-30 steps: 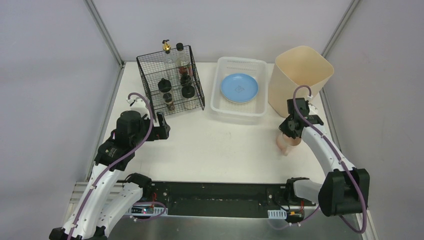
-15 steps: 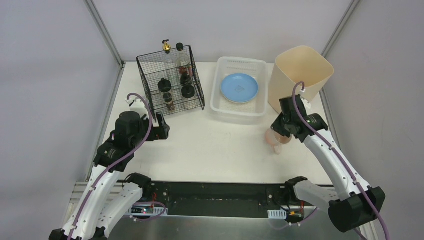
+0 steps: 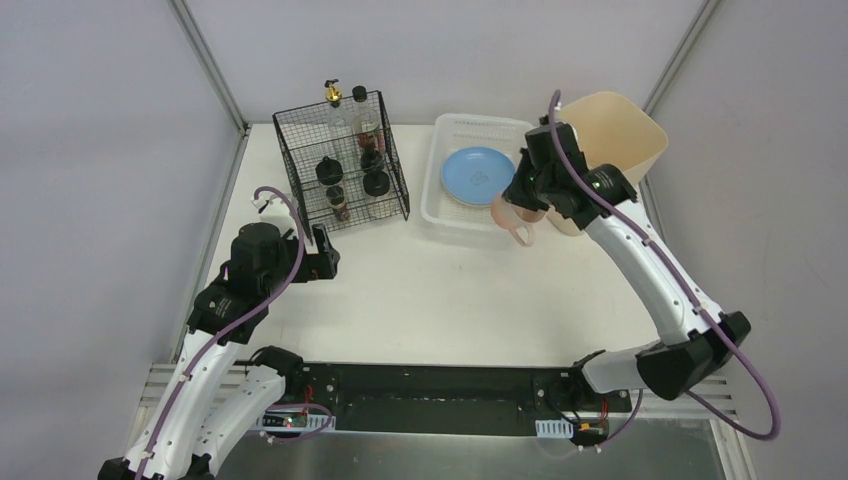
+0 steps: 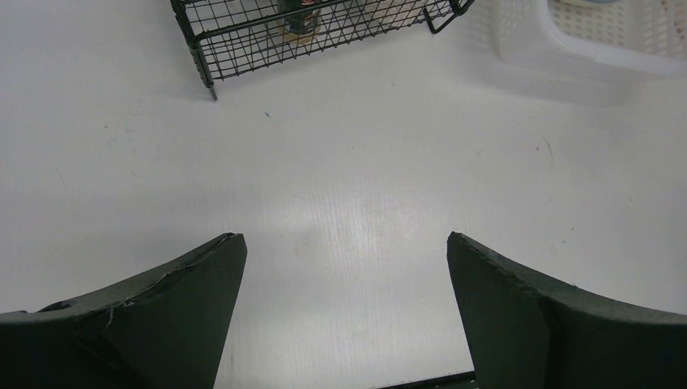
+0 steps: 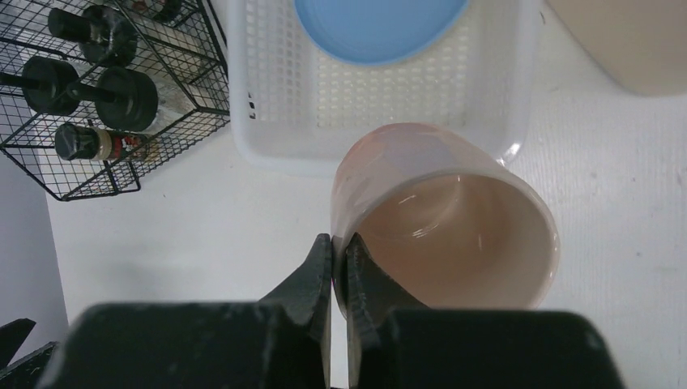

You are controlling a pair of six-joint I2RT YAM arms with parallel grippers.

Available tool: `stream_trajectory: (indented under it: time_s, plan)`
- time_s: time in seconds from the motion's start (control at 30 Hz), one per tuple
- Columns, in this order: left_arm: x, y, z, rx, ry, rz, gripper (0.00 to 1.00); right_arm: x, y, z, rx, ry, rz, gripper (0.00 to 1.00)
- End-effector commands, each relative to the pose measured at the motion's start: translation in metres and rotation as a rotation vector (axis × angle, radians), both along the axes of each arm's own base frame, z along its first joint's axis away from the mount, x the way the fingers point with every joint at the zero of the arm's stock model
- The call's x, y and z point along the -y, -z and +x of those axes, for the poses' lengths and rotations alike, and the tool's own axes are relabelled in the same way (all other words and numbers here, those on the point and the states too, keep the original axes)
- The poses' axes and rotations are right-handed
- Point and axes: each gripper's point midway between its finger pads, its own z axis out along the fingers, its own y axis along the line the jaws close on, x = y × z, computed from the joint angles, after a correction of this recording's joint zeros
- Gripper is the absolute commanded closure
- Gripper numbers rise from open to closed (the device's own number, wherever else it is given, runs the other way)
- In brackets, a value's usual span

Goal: Clear the kitchen counter

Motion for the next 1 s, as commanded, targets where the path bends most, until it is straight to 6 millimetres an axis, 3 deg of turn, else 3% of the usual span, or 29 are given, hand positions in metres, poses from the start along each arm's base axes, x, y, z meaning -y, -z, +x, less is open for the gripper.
stream_trajectory:
  time_s: [0.0, 0.2, 0.4, 0.7, 0.97]
  plan:
    - [0.002, -0.003, 0.000, 0.001, 0.004, -0.012, 0.00, -0.024, -0.039, 0.035, 0.160, -0.154, -0.035, 1.00]
    - [0.001, -0.001, 0.001, -0.006, 0.004, -0.006, 0.00, -0.049, -0.045, 0.082, 0.311, -0.315, -0.142, 1.00]
    - [0.000, 0.000, 0.001, -0.007, -0.001, -0.002, 0.00, -0.079, -0.027, 0.113, 0.364, -0.569, -0.239, 1.00]
    - [0.000, -0.001, 0.001, -0.003, -0.001, -0.001, 0.00, -0.102, 0.002, 0.124, 0.390, -0.839, -0.270, 1.00]
    - [0.000, -0.001, 0.001, -0.002, 0.001, -0.002, 0.00, -0.114, 0.033, 0.107, 0.287, -1.009, -0.187, 1.00]
